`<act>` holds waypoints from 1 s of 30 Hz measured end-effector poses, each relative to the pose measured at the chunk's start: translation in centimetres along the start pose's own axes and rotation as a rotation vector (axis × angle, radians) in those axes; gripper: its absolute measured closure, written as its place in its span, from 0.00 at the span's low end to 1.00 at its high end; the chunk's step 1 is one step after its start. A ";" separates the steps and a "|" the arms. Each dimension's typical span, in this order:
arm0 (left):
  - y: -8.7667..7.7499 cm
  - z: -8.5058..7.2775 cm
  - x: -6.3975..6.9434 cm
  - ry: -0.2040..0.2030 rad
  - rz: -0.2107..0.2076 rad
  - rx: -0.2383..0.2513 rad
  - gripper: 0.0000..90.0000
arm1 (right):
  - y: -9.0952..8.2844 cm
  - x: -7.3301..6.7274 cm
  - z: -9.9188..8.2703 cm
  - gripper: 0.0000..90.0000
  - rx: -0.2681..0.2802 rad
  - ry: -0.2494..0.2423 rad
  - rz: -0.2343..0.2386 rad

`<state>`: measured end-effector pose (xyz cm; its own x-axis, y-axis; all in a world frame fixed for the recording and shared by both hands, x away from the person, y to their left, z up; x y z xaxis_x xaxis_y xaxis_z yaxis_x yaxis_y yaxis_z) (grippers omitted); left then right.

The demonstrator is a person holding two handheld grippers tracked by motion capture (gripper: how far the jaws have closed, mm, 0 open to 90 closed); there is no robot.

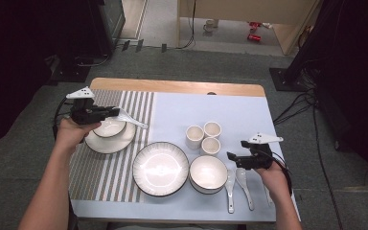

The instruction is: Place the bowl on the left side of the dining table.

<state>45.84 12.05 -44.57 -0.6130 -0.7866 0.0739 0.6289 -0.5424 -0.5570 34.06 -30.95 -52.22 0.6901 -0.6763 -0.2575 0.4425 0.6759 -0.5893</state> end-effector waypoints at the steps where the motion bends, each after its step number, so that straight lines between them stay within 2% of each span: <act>1: 0.0 -0.1 -0.2 0.000 0.007 -0.001 0.92 | 0.0 -0.1 -0.3 0.24 -0.009 0.005 0.001; 5: 0.1 -0.6 -1.1 -0.026 0.021 -0.004 0.92 | -0.1 0.3 -0.8 0.24 -0.021 0.007 -0.009; 11: 0.1 -1.5 -2.1 -0.033 0.043 -0.023 0.92 | -0.6 1.0 -0.9 0.24 0.007 0.027 -0.037; 15: 0.3 -2.1 -2.5 -0.062 0.038 -0.028 0.92 | -0.7 1.5 -1.1 0.24 0.006 0.039 -0.047; 19: 0.4 -2.8 -2.7 -0.048 0.056 -0.050 0.92 | -0.8 1.8 -1.3 0.24 0.005 0.050 -0.054; 22: 0.5 -3.2 -2.5 -0.050 0.042 -0.057 0.92 | -1.0 2.2 -1.4 0.24 0.001 0.057 -0.068; 27: 0.7 -3.8 -2.5 -0.036 0.051 -0.080 0.93 | -1.2 2.7 -1.6 0.24 -0.004 0.082 -0.083; 30: 0.8 -4.4 -2.6 -0.047 0.043 -0.092 0.93 | -1.3 2.8 -1.7 0.24 -0.004 0.085 -0.086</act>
Point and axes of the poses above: each handheld gripper's, and its own axes: y roughly forward along the jaws, z roughly out of its top, x roughly to its right, the point moved 10 cm from there along y, roughly forward along the jaws, and after that the axes turned 14 degrees about z, right-handed, at the moved point
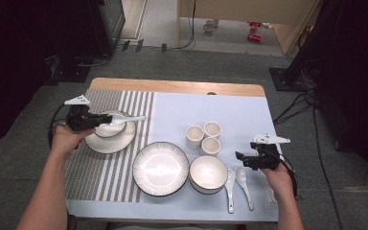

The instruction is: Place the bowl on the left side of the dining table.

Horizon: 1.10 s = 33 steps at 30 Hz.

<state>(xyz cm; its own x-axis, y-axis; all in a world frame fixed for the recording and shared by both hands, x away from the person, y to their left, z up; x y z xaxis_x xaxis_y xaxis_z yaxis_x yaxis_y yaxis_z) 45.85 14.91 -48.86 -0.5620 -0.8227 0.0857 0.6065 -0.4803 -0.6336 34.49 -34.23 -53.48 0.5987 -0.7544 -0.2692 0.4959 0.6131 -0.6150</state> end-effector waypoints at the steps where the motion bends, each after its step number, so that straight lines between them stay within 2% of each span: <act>1: 0.0 -0.1 0.0 -0.003 -0.003 -0.001 0.94 | 0.0 0.0 0.0 0.24 0.000 0.001 0.000; 7: 0.0 -0.5 0.0 -0.012 -0.016 -0.027 0.94 | 0.1 0.1 0.0 0.24 -0.007 0.000 -0.006; 16: 0.4 -1.5 -0.2 -0.007 0.000 -0.066 0.94 | 0.4 0.0 -0.1 0.24 -0.021 -0.005 0.001; 24: 1.0 -2.1 -0.1 0.022 0.020 -0.105 0.94 | 0.4 0.1 -0.2 0.24 -0.023 0.004 -0.001; 29: 1.0 -2.2 -0.2 0.027 0.026 -0.097 0.93 | 0.4 0.1 -0.3 0.24 -0.026 0.007 0.000; 33: 1.2 -2.5 -0.1 0.044 0.037 -0.110 0.93 | 0.4 0.2 -0.3 0.24 -0.028 0.010 -0.003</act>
Point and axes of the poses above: each handheld gripper's, and its own axes: y roughly forward along the jaws, z roughly out of its top, x roughly to its right, the point moved 10 cm from there along y, roughly forward along the jaws, and after that the axes turned 14 degrees about z, right-handed, at the moved point
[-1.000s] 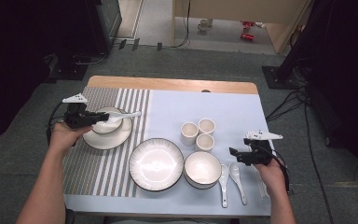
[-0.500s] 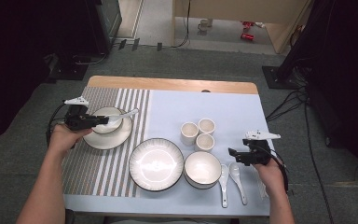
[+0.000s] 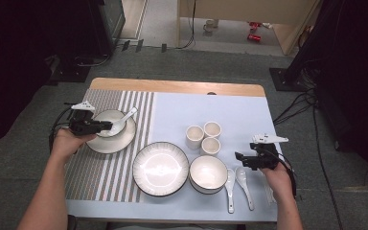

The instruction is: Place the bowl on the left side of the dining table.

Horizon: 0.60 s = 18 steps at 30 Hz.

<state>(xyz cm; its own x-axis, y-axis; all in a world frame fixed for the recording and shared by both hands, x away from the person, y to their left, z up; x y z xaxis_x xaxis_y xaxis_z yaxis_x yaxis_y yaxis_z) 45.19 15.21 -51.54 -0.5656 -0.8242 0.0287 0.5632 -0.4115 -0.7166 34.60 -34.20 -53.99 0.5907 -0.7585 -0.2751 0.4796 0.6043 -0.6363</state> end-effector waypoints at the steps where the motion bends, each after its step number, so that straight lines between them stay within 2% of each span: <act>1: 0.0 0.0 0.1 0.001 -0.002 0.003 0.93 | 0.0 0.0 0.0 0.24 0.000 0.001 -0.001; 10: -0.2 0.1 0.2 0.004 -0.007 0.013 0.90 | 0.0 0.1 -0.1 0.24 -0.004 0.006 -0.002; 18: -1.0 1.0 -0.1 -0.023 -0.004 0.052 0.84 | 0.1 0.1 -0.3 0.24 -0.017 0.011 -0.001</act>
Point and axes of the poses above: each handheld gripper's, and its own axes: y roughly forward along the jaws, z roughly out of its top, x roughly to its right, the point moved 10 cm from there along y, roughly forward along the jaws, and after that the axes turned 14 degrees about z, right-handed, at the moved point
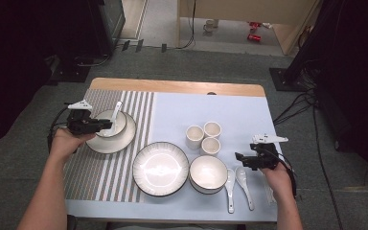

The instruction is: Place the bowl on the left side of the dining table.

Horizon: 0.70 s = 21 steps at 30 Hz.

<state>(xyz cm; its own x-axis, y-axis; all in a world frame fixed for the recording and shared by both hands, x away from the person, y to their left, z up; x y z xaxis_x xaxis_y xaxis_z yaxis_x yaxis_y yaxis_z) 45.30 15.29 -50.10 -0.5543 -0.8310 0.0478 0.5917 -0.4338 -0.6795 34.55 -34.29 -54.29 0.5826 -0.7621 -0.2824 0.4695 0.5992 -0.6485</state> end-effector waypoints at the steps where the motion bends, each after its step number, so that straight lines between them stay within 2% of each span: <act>1: -0.1 0.3 0.0 -0.002 0.000 0.004 0.83 | 0.0 0.0 0.0 0.24 -0.001 0.000 0.000; 12: 0.8 2.9 0.5 0.001 0.043 0.004 0.86 | -0.1 0.0 -0.6 0.24 -0.011 0.009 -0.005; 17: 1.0 4.1 0.6 -0.023 0.017 0.024 0.91 | -0.2 0.0 -0.9 0.24 -0.017 0.016 -0.006; 19: 1.3 4.2 0.5 -0.017 0.029 0.006 0.97 | -0.3 0.1 -1.0 0.24 -0.017 0.017 -0.008; 21: 1.5 4.7 0.6 -0.019 0.020 0.012 1.00 | -0.4 0.0 -1.1 0.24 -0.017 0.020 -0.009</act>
<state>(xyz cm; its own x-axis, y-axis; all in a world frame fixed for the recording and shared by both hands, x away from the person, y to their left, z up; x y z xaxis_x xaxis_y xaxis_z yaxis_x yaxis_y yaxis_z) 48.56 12.48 -47.65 -0.5313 -0.8458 0.0482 0.6094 -0.4211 -0.6718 33.66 -34.82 -54.84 0.5647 -0.7725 -0.2904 0.4636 0.5880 -0.6628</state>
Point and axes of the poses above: each handheld gripper's, and its own axes: y roughly forward along the jaws, z roughly out of its top, x roughly to its right, the point moved 10 cm from there along y, roughly forward along the jaws, and after that the axes turned 14 degrees about z, right-handed, at the moved point
